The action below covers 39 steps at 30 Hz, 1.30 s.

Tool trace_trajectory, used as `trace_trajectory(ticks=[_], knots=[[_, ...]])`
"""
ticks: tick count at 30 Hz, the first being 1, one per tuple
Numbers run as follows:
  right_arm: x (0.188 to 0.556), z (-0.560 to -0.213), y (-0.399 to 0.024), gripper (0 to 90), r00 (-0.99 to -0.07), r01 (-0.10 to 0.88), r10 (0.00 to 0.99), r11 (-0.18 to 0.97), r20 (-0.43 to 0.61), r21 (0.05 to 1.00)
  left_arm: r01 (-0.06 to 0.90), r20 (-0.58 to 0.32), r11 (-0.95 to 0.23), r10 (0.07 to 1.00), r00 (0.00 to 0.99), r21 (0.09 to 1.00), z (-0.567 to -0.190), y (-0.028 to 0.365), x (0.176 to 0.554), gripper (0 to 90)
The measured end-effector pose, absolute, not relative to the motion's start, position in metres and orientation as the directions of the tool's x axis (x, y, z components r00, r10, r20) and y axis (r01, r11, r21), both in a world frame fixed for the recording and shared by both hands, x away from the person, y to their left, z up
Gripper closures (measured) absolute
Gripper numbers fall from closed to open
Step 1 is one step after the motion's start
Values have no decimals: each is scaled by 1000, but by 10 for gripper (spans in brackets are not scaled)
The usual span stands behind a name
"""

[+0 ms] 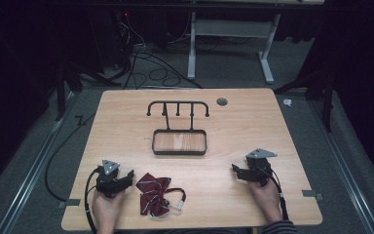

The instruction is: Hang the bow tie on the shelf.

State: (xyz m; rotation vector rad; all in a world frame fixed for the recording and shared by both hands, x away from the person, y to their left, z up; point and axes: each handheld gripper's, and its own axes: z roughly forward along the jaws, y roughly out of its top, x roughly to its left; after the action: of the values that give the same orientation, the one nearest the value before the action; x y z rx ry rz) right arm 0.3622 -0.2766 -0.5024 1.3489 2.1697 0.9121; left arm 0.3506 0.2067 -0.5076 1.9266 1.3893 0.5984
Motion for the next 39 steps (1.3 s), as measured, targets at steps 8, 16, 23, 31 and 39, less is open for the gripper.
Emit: trace_trajectory(ticks=[8, 16, 23, 31, 39], knots=[[362, -502, -277, 306, -438, 618, 899, 313, -15, 721, 633, -22, -209, 941, 337, 745, -508, 206, 351, 323], [362, -502, -277, 306, -439, 618, 899, 315, -17, 720, 638, -22, -189, 952, 307, 746, -508, 203, 349, 331], [362, -502, -277, 306, -439, 618, 898, 316, -17, 720, 626, -76, -147, 946, 316, 766, -506, 206, 346, 356], [362, -502, -277, 306, -440, 617, 898, 317, -18, 720, 595, -118, -138, 921, 371, 792, -493, 203, 335, 373], [362, -502, -277, 306, -439, 618, 898, 316, -17, 720, 557, -142, -176, 865, 480, 812, -476, 188, 323, 427]])
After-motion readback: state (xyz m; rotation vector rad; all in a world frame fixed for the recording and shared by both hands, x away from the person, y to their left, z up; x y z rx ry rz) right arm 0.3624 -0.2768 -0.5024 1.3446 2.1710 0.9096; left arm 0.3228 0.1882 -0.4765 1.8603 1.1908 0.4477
